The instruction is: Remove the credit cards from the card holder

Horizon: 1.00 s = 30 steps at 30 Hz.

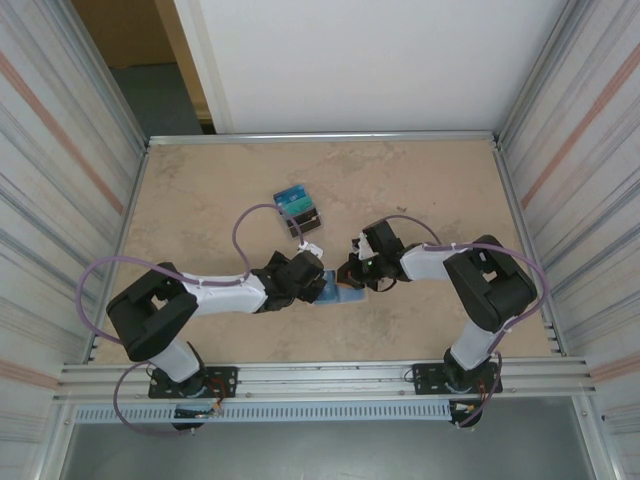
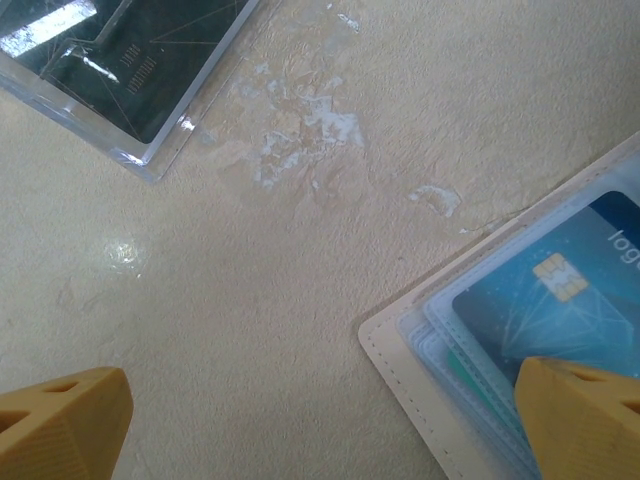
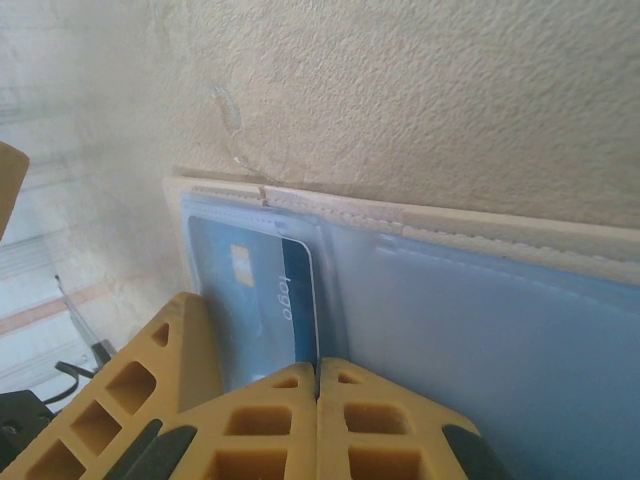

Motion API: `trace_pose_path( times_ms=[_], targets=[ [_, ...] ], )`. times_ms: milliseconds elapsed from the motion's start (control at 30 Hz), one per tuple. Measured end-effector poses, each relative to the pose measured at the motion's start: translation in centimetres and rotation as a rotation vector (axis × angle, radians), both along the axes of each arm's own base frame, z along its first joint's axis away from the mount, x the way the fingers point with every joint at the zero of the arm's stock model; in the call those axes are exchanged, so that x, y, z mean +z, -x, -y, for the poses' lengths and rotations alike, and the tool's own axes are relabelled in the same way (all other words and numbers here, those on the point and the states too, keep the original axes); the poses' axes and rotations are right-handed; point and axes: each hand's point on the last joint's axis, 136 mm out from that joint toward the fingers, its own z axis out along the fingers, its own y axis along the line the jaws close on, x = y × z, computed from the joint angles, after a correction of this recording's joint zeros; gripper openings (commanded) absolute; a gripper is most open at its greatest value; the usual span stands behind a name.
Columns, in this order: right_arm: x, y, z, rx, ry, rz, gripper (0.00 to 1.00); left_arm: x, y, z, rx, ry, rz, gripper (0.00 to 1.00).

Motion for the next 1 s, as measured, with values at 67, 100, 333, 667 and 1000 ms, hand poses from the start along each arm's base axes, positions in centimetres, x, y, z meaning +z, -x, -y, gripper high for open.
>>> trace_pose_path(
  times_ms=[67,100,333,667,1000],
  targets=[
    [0.0,0.0,0.3,-0.002,0.014,0.006,0.0,0.0,0.1,0.0,-0.001,-0.005,0.0,0.99],
    [0.0,0.0,0.4,-0.005,0.019,0.006,0.0,0.0,0.0,-0.1,-0.002,-0.007,0.0,0.99],
    [0.0,0.0,1.0,-0.017,0.047,0.009,0.0,0.0,0.0,-0.1,0.001,-0.011,0.003,0.99],
    [0.4,-0.2,1.6,-0.017,0.095,0.025,0.0,0.1,0.0,-0.1,-0.013,-0.021,0.007,0.99],
    [0.6,-0.3,1.8,-0.005,0.121,0.024,0.0,1.0,0.2,0.0,-0.062,-0.05,0.011,0.99]
  ],
)
